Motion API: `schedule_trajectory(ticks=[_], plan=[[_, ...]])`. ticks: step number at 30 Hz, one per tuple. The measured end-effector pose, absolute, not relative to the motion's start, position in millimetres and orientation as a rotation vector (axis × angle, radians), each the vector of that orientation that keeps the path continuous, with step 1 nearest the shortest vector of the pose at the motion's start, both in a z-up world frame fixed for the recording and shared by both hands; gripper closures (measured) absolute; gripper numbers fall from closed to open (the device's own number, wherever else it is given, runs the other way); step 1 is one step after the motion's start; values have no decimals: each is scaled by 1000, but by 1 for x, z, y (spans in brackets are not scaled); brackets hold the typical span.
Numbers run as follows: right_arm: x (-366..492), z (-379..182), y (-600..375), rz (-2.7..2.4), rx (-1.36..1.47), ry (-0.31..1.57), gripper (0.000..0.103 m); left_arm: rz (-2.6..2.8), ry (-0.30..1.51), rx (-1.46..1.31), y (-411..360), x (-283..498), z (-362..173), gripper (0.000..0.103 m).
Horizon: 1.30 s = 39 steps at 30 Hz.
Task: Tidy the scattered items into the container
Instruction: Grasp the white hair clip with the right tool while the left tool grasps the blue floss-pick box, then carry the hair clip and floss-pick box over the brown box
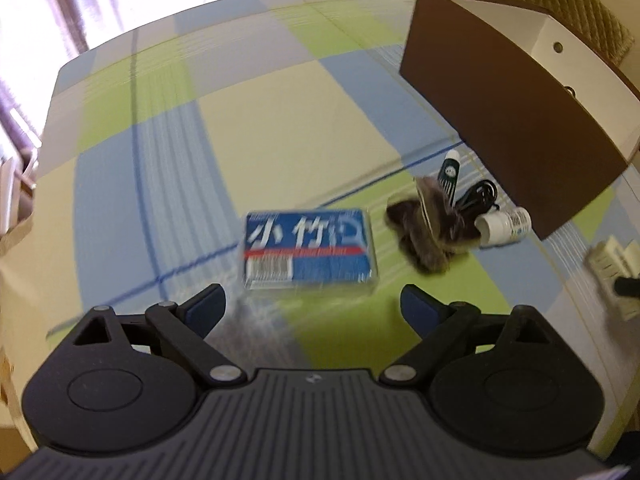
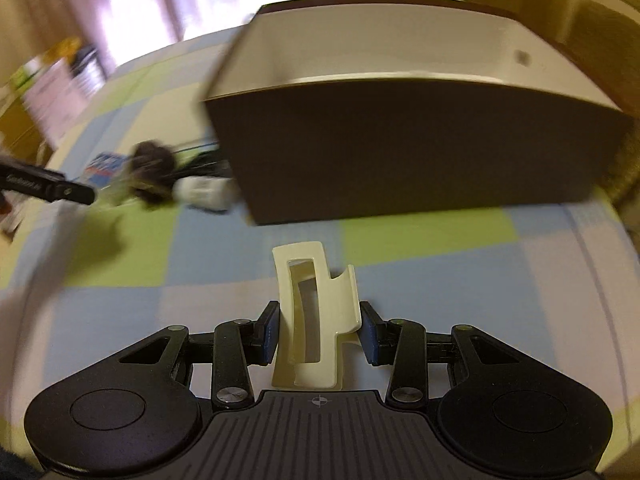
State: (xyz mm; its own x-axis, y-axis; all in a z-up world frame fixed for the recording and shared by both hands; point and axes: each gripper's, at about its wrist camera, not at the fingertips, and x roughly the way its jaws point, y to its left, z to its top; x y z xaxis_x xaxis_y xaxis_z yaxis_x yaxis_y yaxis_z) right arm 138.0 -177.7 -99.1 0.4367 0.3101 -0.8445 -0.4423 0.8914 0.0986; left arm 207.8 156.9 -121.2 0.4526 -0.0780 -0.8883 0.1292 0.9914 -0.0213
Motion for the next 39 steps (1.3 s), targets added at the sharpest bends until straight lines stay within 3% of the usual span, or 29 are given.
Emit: schedule_trajectory(ticks=[6,10,20,28,39], plan=[[155,-94,-215,362,-86,994,60,-158,1110,113,148,236,-141,11],[162,-90,-227,347,-67,981,60,-156,1111,115,149,243,-149,17],[171,-93,-230,432,-74,1009,60,-88,1122,93,151,220,-147,19],[186,-78,-243,548,-45,1014,60,-9,1076,21,140,176,-104,19],[215,-31,-284,695,28,985,60,-144,952,118,62,166,-23,19]])
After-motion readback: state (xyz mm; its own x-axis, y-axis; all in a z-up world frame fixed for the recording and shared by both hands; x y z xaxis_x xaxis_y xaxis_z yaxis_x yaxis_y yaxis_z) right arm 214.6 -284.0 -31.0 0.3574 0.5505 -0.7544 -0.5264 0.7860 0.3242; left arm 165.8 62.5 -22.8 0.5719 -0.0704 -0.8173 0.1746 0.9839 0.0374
